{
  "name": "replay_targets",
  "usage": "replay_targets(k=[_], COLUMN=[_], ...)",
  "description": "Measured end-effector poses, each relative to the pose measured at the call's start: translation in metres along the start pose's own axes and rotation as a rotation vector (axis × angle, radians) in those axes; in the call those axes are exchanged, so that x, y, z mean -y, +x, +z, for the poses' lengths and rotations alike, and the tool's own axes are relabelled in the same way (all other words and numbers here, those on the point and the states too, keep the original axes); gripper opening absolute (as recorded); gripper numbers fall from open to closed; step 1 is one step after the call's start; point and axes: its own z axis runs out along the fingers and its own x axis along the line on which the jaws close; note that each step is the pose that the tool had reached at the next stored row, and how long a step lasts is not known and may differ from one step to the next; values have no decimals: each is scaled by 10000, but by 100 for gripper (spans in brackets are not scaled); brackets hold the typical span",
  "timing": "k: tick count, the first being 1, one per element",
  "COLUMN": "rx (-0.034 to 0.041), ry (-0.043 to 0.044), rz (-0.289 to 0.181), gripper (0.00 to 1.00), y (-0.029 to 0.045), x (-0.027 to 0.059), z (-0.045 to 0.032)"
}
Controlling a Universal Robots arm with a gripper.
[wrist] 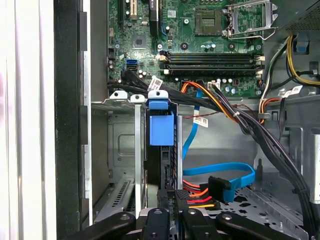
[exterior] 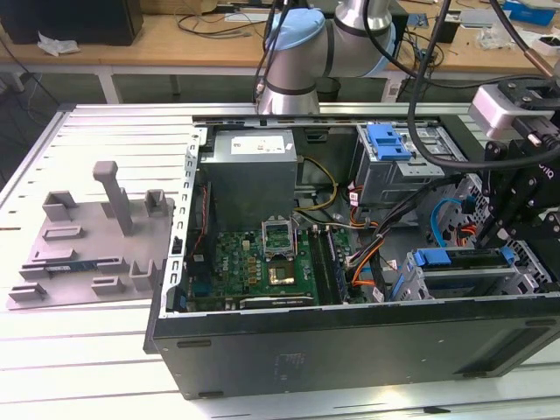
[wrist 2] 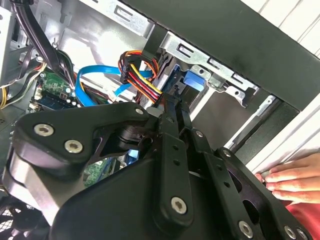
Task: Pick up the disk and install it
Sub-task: 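Insert the first disk wire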
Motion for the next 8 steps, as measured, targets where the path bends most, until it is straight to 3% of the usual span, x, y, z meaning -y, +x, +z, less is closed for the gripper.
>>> replay_targets(k=[8], rx=[0], ry=[0], rz=[-1], gripper=[17], y=[-2], x=[-1], z=[10])
